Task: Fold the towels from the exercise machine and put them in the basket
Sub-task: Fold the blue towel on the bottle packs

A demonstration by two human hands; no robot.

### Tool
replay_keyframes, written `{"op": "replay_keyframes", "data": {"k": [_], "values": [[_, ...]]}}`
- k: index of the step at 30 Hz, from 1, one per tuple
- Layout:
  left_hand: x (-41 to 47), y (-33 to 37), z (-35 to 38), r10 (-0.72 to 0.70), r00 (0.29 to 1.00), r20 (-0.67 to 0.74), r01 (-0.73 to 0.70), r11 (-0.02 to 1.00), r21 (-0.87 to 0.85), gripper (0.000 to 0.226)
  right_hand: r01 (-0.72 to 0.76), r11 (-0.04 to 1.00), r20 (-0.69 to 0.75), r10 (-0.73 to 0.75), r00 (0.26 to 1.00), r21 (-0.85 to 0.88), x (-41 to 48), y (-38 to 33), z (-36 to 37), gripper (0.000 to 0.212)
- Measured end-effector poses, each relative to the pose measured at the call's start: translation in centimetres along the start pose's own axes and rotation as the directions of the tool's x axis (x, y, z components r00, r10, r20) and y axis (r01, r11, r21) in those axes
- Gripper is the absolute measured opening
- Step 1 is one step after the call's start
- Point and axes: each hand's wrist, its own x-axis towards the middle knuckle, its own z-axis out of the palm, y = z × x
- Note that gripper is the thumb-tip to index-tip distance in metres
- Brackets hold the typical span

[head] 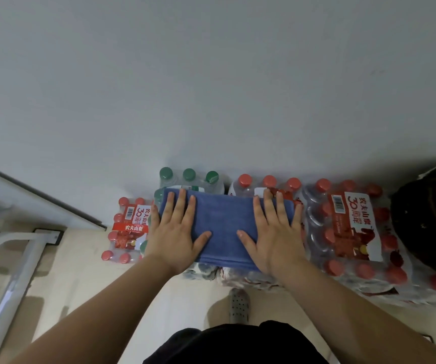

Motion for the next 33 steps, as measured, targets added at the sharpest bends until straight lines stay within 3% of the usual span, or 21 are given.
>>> {"op": "replay_keyframes", "data": {"k": [6, 12, 15, 17, 21, 24, 33], "values": [[-0.2, -0.1, 0.0, -0.018, 1.0, -0.007, 0.018, 1.0, 0.011, 0.089, 0.021, 0.999, 0.01, -0.021, 1.0, -0.029, 0.0, -1.1, -1.6, 0.097], [-0.3, -1.1, 0.3, 0.027, 0.997, -0.073, -0.034, 0.994, -0.103, 0.077, 0.104, 0.994, -0.036, -0.103, 0.994, 0.038, 1.1, -5.7, -1.4, 0.087], [-0.7, -2.3, 0.3, -0.072, 0.989, -0.128, 0.05, 0.984, -0.169, 0.073, 0.074, 0.997, -0.004, -0.074, 0.997, 0.003, 1.4, -5.8, -0.5, 0.084], [-1.1, -3.5, 0.2, -0.107, 0.991, -0.077, 0.093, 0.983, -0.16, 0.073, 0.058, 0.998, 0.01, -0.057, 0.998, -0.03, 1.4, -5.8, -0.4, 0.085], [-1.2, -5.7, -0.1, 0.014, 1.0, -0.023, -0.017, 0.989, -0.145, 0.078, 0.008, 0.995, -0.016, -0.01, 1.0, -0.103, 1.0, -6.9, -1.0, 0.091], [-0.9, -6.3, -0.2, 0.105, 0.994, -0.028, -0.107, 0.984, -0.141, 0.083, -0.021, 0.998, -0.038, 0.019, 0.999, -0.062, 0.4, -8.9, -0.9, 0.091], [-0.6, -7.1, -0.2, 0.211, 0.974, -0.078, -0.224, 0.944, -0.243, 0.084, -0.123, 0.989, 0.014, 0.125, 0.992, -0.082, 0.3, -10.3, 0.2, 0.093]]}}
